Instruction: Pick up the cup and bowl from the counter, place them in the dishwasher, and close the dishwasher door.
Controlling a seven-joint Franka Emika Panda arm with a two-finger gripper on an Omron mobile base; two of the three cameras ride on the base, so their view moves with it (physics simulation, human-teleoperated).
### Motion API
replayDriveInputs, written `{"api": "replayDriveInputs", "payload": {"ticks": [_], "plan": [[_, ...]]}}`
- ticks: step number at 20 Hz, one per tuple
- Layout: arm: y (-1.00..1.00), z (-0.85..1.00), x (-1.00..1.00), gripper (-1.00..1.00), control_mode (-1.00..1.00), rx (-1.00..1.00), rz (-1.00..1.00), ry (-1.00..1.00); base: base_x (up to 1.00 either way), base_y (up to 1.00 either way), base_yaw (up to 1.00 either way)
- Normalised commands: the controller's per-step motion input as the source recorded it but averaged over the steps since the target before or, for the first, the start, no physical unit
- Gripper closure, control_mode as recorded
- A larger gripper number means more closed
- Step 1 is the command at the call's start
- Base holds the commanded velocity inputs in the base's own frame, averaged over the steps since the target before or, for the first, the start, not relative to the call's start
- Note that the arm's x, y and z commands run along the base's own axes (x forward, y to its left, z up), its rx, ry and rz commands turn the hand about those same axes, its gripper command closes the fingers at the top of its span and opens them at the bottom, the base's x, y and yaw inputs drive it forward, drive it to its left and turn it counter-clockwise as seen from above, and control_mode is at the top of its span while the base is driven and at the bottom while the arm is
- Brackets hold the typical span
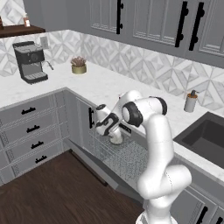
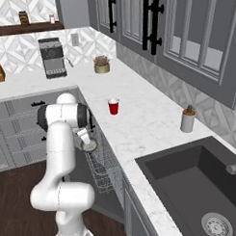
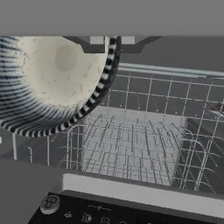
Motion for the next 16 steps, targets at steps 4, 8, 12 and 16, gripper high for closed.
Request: {"api": "replayDriveInputs", "payload": {"ticks": [4, 8, 12, 16], "plan": [[-0.07, -0.21, 0.20, 1.00, -1.00, 0.00, 0.12, 0.00, 0.00, 0.00, 0.00], [0.00, -0.47, 0.00, 1.00, -1.00, 0.00, 0.07, 0.00, 0.00, 0.00, 0.00], [-0.18, -0.23, 0.24, 1.00, -1.00, 0.00, -0.01, 0.00, 0.00, 0.00, 0.00], [-0.12, -0.21, 0.20, 1.00, -1.00, 0.00, -0.09, -0.01, 0.00, 0.00, 0.00]]}}
